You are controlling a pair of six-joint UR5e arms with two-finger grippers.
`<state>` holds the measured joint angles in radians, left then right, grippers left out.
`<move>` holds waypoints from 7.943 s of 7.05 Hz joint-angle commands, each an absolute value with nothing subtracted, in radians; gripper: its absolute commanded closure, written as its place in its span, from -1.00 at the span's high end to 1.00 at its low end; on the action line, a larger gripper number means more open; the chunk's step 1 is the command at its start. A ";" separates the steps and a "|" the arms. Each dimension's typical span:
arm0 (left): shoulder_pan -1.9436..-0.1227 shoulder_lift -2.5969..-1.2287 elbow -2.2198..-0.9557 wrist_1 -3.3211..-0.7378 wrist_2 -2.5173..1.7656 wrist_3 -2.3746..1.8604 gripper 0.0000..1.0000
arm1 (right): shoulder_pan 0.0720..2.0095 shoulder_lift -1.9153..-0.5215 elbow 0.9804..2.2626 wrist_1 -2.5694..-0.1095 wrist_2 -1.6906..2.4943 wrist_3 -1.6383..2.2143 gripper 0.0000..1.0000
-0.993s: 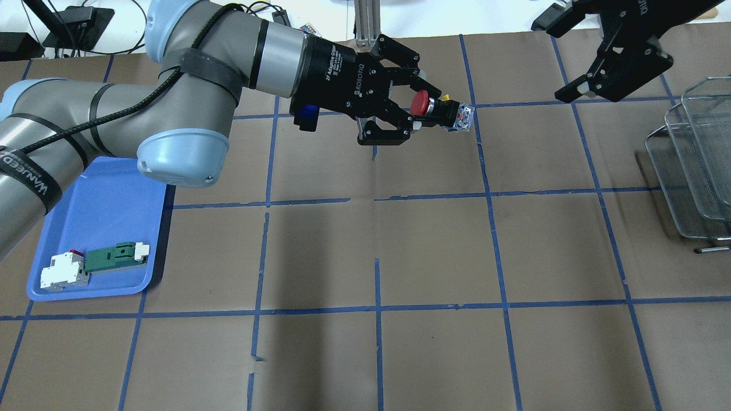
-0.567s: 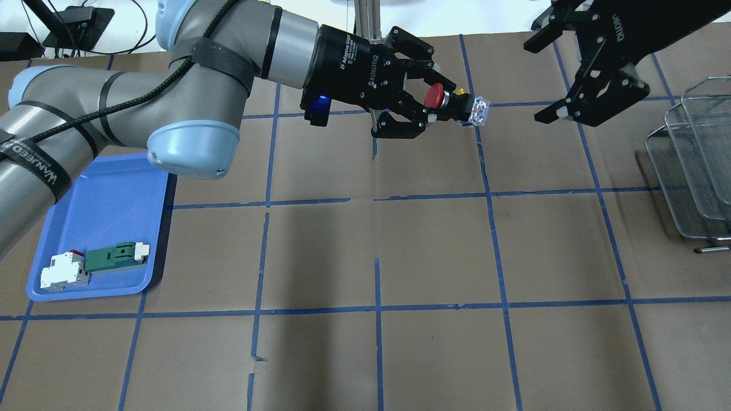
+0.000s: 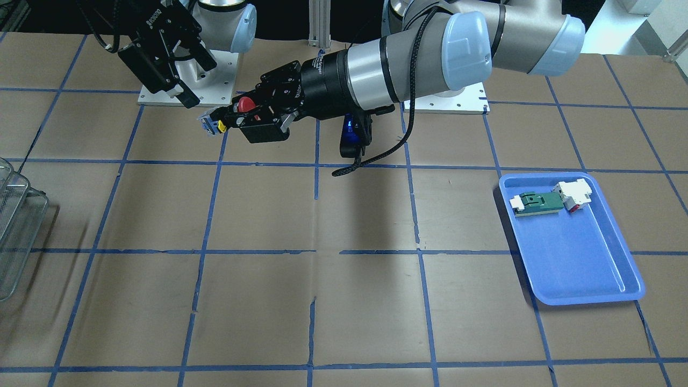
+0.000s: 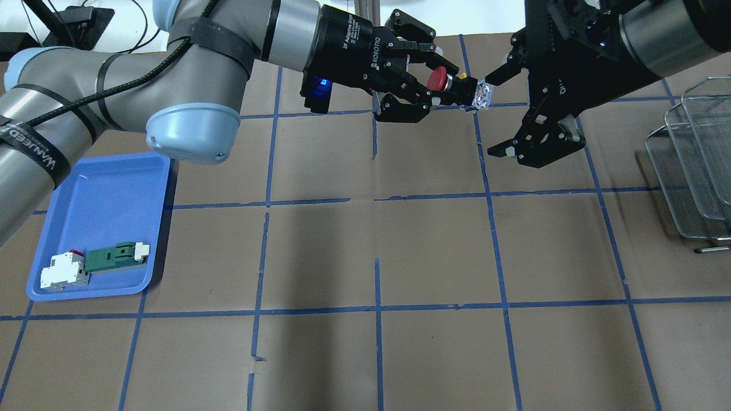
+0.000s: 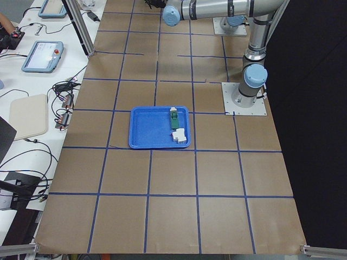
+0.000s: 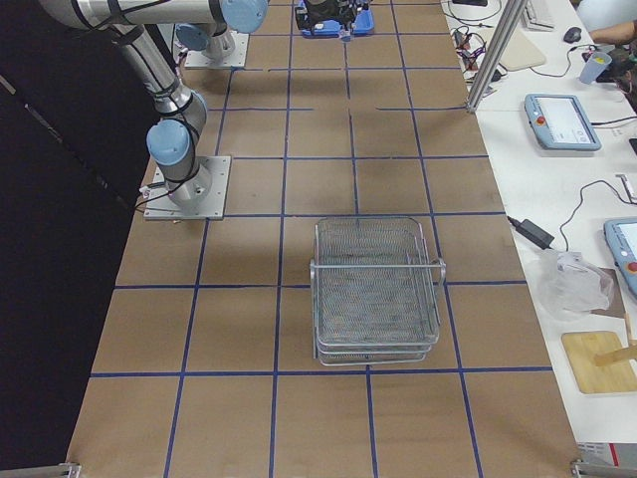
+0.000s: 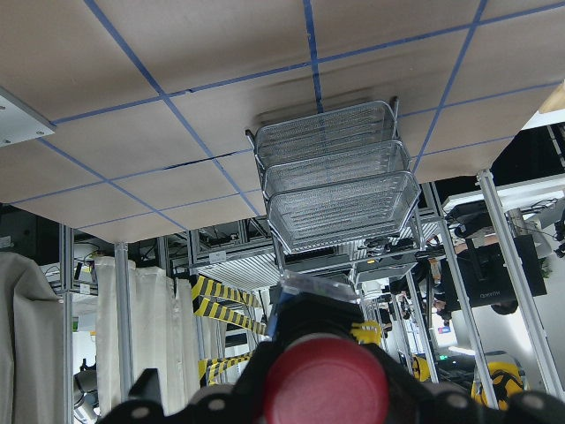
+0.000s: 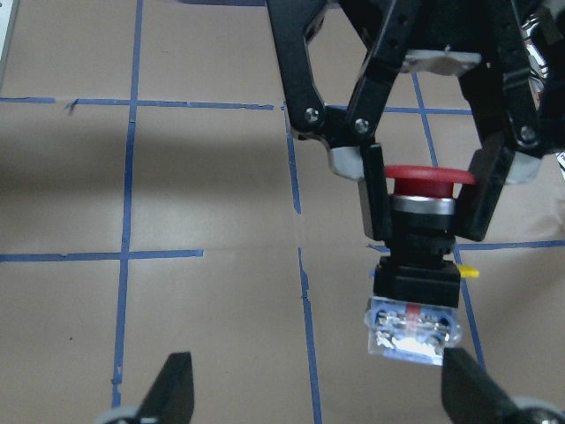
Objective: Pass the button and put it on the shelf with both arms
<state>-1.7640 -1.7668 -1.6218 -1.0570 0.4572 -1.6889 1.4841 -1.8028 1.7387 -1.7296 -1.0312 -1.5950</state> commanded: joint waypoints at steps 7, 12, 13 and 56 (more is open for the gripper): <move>-1.772 -1.710 -1.655 -1.065 0.456 -1.677 -0.71 | 1.486 -1.782 1.749 -1.790 -1.040 -1.409 1.00; -1.772 -1.668 -1.669 -1.063 0.454 -1.678 -0.66 | 1.499 -1.790 1.755 -1.789 -1.029 -1.315 1.00; -1.773 -1.658 -1.672 -1.065 0.454 -1.677 -0.65 | 1.499 -1.792 1.755 -1.790 -1.028 -1.316 0.97; -1.649 -1.617 -1.473 -1.595 1.575 -0.003 1.00 | 1.557 -1.551 1.528 -1.537 -1.569 0.073 1.00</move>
